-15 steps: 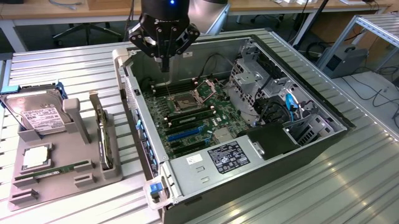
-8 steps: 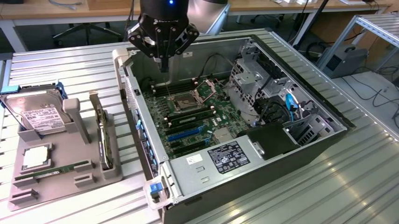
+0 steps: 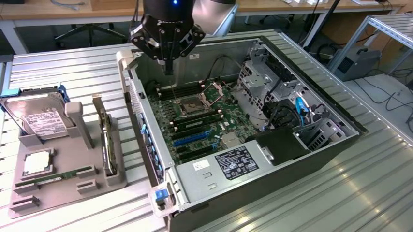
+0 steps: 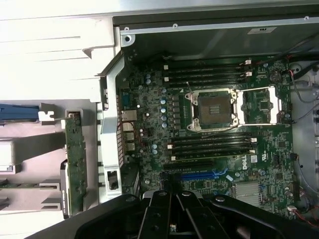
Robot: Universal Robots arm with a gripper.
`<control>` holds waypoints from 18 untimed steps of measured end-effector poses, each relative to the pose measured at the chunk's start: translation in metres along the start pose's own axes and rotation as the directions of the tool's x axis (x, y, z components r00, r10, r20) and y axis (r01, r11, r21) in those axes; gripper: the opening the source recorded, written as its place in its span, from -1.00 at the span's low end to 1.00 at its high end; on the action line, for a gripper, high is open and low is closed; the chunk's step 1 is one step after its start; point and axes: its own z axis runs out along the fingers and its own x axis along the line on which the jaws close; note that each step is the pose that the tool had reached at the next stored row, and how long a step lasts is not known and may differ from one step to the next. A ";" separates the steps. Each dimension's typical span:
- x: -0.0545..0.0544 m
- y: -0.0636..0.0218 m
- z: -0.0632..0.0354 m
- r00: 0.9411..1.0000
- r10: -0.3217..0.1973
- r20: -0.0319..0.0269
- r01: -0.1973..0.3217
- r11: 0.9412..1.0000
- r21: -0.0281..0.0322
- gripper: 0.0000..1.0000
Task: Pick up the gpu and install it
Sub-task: 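Reach for the gpu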
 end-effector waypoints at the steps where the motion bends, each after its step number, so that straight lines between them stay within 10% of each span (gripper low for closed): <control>1: 0.000 0.0000 0.0000 1.000 0.000 0.000 0.000 1.000 0.000 -0.79; 18: 0.006 -0.0004 -0.0001 1.000 0.000 0.000 0.000 1.000 0.001 -0.79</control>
